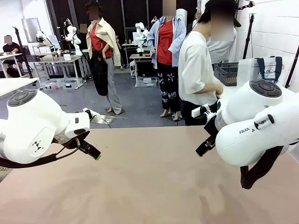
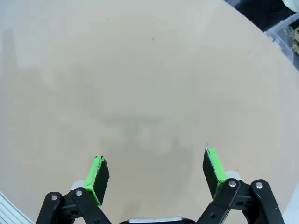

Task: Transfer purchased items from the store into the shopping bag.
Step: Open the Reusable shopping bag in the center of the table.

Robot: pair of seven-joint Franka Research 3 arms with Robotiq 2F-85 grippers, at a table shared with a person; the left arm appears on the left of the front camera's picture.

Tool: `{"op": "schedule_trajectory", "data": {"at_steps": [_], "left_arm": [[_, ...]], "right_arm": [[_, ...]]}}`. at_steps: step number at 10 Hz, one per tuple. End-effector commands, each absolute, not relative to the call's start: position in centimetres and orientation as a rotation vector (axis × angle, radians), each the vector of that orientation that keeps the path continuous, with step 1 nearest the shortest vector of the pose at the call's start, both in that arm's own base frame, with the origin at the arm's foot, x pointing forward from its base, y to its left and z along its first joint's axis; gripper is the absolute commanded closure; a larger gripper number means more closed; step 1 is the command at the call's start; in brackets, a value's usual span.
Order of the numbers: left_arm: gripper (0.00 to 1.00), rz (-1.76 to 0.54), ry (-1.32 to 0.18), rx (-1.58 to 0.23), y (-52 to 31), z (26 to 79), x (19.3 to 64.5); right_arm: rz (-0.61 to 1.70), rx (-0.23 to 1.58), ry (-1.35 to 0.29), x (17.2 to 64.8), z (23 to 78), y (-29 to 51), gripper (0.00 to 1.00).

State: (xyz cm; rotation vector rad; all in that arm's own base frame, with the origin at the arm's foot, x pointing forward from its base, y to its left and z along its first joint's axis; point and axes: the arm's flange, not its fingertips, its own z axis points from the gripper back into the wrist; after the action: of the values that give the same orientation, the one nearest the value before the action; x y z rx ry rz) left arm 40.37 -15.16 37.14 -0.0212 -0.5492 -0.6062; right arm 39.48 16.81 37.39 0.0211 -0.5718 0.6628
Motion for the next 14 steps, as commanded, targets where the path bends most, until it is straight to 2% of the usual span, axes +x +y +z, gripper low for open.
{"op": "schedule_trajectory", "data": {"at_steps": [1, 8, 9, 12, 14], "left_arm": [[0.0, -0.606, -0.549, -0.021, -15.2, 37.1, 40.4], [0.0, -0.61, -0.549, -0.021, -15.3, 37.1, 40.3], [0.0, -0.564, -0.613, -0.008, -14.6, 38.9, 39.8], [0.0, -0.395, -0.802, 0.068, -8.8, 43.7, 35.1], [0.0, -0.256, -0.831, 0.077, -4.2, 44.0, 32.7]], "right_arm": [[0.663, 0.021, -0.572, 39.5, 37.4, 16.8, 0.0], [0.663, 0.021, -0.572, 39.5, 37.4, 16.8, 0.0], [0.601, -0.043, -0.666, 38.0, 39.6, 14.7, 0.0], [0.359, -0.07, -0.868, 36.1, 46.0, 4.9, 0.0], [0.181, -0.059, -0.892, 35.8, 47.1, -2.5, 0.0]]}}
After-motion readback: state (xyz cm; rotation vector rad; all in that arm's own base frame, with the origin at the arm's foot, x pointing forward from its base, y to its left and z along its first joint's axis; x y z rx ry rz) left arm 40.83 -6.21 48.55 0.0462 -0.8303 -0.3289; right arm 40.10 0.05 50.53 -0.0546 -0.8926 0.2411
